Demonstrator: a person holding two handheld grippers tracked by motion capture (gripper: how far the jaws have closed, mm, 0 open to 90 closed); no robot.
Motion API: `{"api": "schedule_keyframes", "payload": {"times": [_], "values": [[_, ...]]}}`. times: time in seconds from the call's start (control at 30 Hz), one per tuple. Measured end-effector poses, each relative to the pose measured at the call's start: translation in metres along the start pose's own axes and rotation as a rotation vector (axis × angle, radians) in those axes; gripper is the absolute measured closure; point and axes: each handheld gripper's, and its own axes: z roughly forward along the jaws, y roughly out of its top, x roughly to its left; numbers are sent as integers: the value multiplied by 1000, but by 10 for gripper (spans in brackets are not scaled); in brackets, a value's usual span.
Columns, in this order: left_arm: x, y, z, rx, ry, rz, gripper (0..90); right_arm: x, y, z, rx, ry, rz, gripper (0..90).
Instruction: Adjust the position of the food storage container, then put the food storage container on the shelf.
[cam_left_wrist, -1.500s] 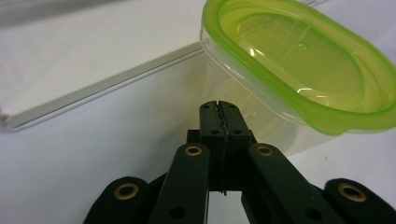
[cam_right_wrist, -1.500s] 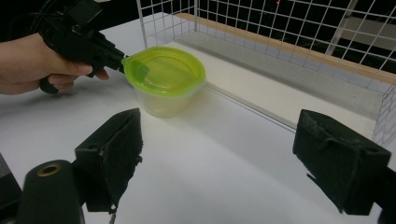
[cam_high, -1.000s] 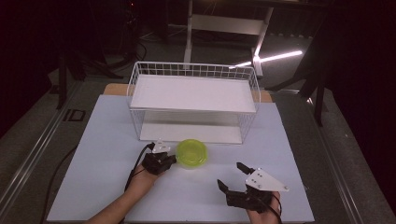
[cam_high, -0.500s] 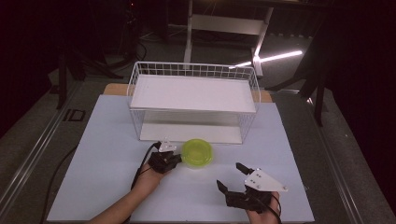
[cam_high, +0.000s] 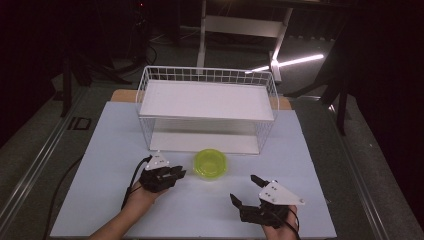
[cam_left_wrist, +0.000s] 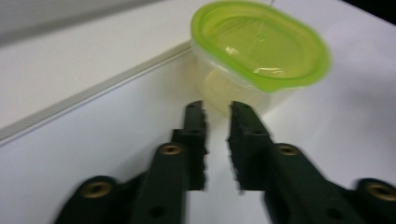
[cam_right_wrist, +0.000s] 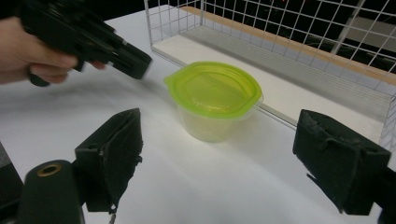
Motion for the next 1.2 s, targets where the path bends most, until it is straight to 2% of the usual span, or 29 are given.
{"api": "schedule_keyframes", "payload": {"times": [0.1, 0.13, 0.17, 0.2, 0.33, 0.43, 0.57, 0.63, 0.8, 0.87, 0.93, 1.03, 1.1, 1.2], "values": [[-2, -3, -13, -14, -28, -9, 613, 1, 0, 0, 2, 4, -4, 157], [-2, -3, -13, -14, -28, -9, 594, 1, 0, 0, 2, 4, -4, 157], [-3, -4, -21, -29, -40, -18, 594, 2, 0, 0, 5, 6, -6, 157], [-4, -4, -24, -34, -41, -22, 534, 3, 1, 1, 6, 7, -9, 157], [-7, -2, -35, -54, -70, -30, 422, 7, 3, 2, 11, 18, -20, 156], [-11, 1, -41, -72, -77, -20, 348, 9, 6, 3, 13, 31, -25, 155], [-17, 8, -45, -80, -95, 8, 147, 12, 11, 3, 14, 49, -28, 150], [-19, 11, -47, -90, -97, 10, 142, 13, 14, 3, 10, 54, -30, 150], [-25, 22, -52, -112, -116, 27, 32, 14, 21, 7, 7, 70, -41, 151], [-28, 26, -52, -121, -117, 34, 25, 13, 24, 9, 3, 67, -43, 152], [-31, 30, -52, -131, -93, 44, 24, 11, 27, 12, -2, 71, -32, 151], [-32, 34, -51, -137, -91, 40, 16, 7, 31, 15, -8, 76, -15, 151], [-32, 36, -49, -145, -68, 34, 11, 5, 35, 17, -12, 70, -15, 141], [-29, 40, -44, -164, -98, 12, 11, 2, 40, 23, -11, 82, -1, 137]]}}
